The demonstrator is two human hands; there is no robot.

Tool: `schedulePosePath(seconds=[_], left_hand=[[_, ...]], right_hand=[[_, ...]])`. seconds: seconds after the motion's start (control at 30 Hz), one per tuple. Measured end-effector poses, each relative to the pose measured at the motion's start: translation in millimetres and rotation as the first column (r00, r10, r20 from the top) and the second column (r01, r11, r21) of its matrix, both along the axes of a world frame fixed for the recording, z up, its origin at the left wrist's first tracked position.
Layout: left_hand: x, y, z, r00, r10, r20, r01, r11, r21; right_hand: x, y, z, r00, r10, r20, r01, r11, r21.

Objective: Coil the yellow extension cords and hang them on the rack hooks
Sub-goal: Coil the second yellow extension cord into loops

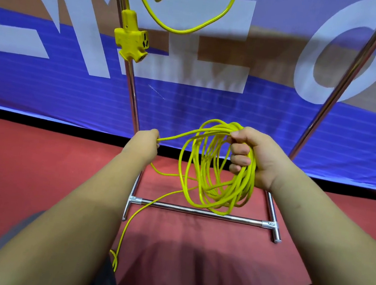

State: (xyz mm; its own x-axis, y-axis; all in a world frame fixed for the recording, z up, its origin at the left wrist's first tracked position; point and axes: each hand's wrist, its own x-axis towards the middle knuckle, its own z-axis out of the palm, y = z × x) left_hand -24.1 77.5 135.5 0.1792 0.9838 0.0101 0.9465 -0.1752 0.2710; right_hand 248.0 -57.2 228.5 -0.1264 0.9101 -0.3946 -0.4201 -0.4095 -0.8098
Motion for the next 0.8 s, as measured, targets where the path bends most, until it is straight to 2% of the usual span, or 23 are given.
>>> schedulePosePath(seconds=[0.13, 0.27, 0.47, 0.53, 0.67, 0.73, 0.8], left_hand=[[-6.6, 0.9, -3.0, 0.999, -0.022, -0.044, 0.017, 0.994, -0.112], [-12.8, 1.1, -5.3, 0.999, -0.009, -0.047, 0.002, 0.989, -0.148], [-18.1, -4.3, -10.2, 0.998, 0.012, -0.063, -0.028, 0.965, -0.261], [-17.4, -4.3, -13.5, 1.000, 0.024, -0.001, -0.023, 0.956, -0.292], [-10.7, -5.9, -9.4, 0.961, 0.129, 0.243, -0.051, 0.951, -0.304], [-7.7, -7.6, -2.6, 0.909, 0.222, 0.353, -0.127, 0.954, -0.272], [-6.7, -10.7, 4.5, 0.872, 0.267, 0.410, -0.211, 0.961, -0.176]], right_hand=[[-3.3, -5.8, 1.7, 1.000, 0.008, -0.005, -0.008, 1.000, 0.011], [1.6, -10.4, 1.8, 0.999, -0.020, -0.026, 0.020, 1.000, 0.022], [20.3, -14.6, 5.0, 0.969, -0.154, -0.193, 0.173, 0.981, 0.087], [27.0, -14.3, 6.2, 0.934, -0.228, -0.274, 0.260, 0.962, 0.085], [34.3, -12.0, 8.1, 0.880, -0.339, -0.334, 0.375, 0.926, 0.049], [34.9, -10.1, 7.4, 0.876, -0.353, -0.328, 0.388, 0.920, 0.047], [33.8, -7.7, 5.1, 0.885, -0.364, -0.289, 0.393, 0.918, 0.050]])
